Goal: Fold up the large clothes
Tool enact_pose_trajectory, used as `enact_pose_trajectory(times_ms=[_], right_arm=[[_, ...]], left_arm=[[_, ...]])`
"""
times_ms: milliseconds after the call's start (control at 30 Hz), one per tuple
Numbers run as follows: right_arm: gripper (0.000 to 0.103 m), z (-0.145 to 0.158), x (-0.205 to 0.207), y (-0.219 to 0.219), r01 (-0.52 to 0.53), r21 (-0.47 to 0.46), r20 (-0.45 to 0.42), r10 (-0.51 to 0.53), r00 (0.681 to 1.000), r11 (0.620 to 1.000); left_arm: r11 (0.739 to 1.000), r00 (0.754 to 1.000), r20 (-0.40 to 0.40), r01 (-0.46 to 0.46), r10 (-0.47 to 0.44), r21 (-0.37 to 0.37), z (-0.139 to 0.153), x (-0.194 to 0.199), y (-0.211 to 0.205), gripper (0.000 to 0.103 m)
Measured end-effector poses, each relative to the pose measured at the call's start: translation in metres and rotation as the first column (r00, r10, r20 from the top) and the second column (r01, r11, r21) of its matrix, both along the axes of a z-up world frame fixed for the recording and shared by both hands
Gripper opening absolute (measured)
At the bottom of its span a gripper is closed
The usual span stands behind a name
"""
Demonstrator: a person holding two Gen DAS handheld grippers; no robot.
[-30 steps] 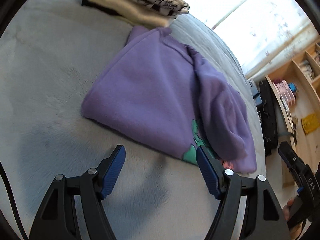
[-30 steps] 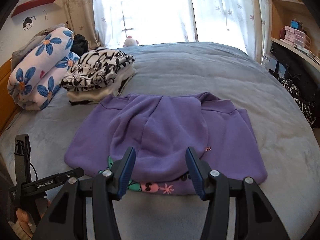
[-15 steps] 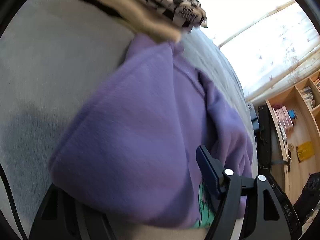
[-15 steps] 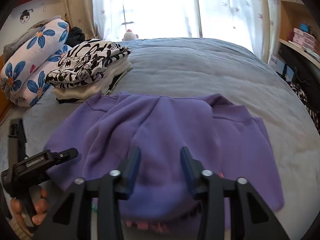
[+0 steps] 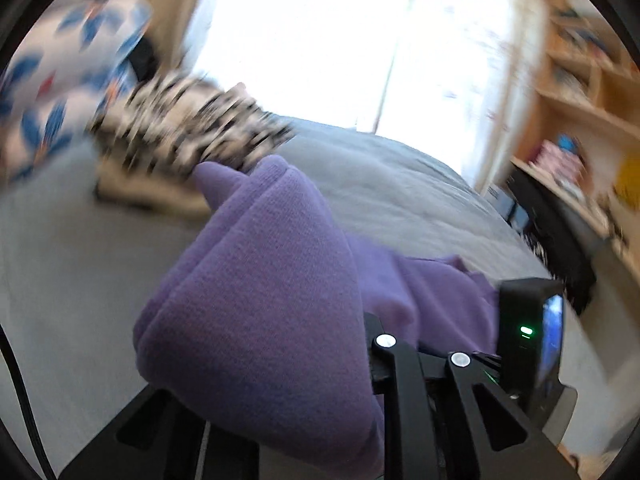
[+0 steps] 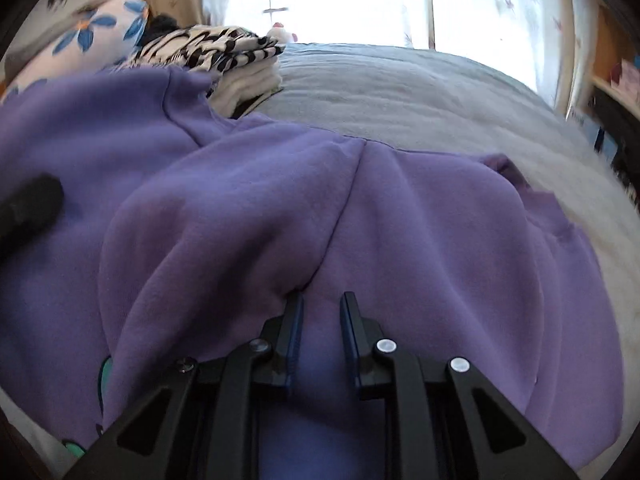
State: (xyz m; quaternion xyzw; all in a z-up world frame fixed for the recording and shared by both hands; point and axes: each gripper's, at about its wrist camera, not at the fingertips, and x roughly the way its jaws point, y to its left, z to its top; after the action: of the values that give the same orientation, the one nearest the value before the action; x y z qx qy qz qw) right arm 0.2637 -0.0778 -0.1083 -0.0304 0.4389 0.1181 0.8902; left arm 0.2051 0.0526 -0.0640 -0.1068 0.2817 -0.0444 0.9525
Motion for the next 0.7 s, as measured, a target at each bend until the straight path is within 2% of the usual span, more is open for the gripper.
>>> enact_pose_trajectory(times_ms=[167,233,333,400,500,567,633,700], right_arm=[[0.019,0.016,-0.012,-0.042,-0.010,0.179,-0.086,0.026,0.996,0.984],[0.019,0.027,-0.025,-0.068,0.012,0.249,-0.100,0.013,0.995,0.968],[0.019,0.042,-0.051,-0.112,0.091,0.251,-0.066,-0.077,0.995,0.964],[0.019,0.050,-0.071,-0.151,0.178,0.231,-0.029,-0.176,0.984,0.957],[0.019,0.053,-0.089,-0.196,0.288,0.200,-0.017,-0.291,0.957,0.936],[0.019,0.050,-0.099,-0.231,0.364,0.205,-0.036,-0.365,0.930,0.909],[0.020,0.046,-0.105,-0.256,0.414,0.209,-0.052,-0.412,0.910,0.886],[0.020,0.037,-0.110,-0.279,0.469,0.200,-0.077,-0.463,0.883,0.860]], left_arm=[[0.986,0.993,0.076,0.082,-0.094,0.147,0.028,-0.012,-0.047,0.016],[0.976,0.986,0.089,0.121,-0.138,0.181,0.038,-0.010,-0.065,0.016],[0.959,0.975,0.095,0.178,-0.203,0.220,0.047,-0.006,-0.101,0.016],[0.942,0.963,0.093,0.224,-0.254,0.249,0.049,-0.003,-0.136,0.016],[0.906,0.942,0.057,0.300,-0.331,0.299,0.041,0.007,-0.192,0.016],[0.884,0.926,0.011,0.356,-0.377,0.302,0.031,0.010,-0.228,0.016],[0.860,0.906,-0.040,0.413,-0.421,0.299,0.015,0.014,-0.259,0.016],[0.828,0.885,-0.131,0.464,-0.446,0.314,-0.018,0.025,-0.290,0.016]])
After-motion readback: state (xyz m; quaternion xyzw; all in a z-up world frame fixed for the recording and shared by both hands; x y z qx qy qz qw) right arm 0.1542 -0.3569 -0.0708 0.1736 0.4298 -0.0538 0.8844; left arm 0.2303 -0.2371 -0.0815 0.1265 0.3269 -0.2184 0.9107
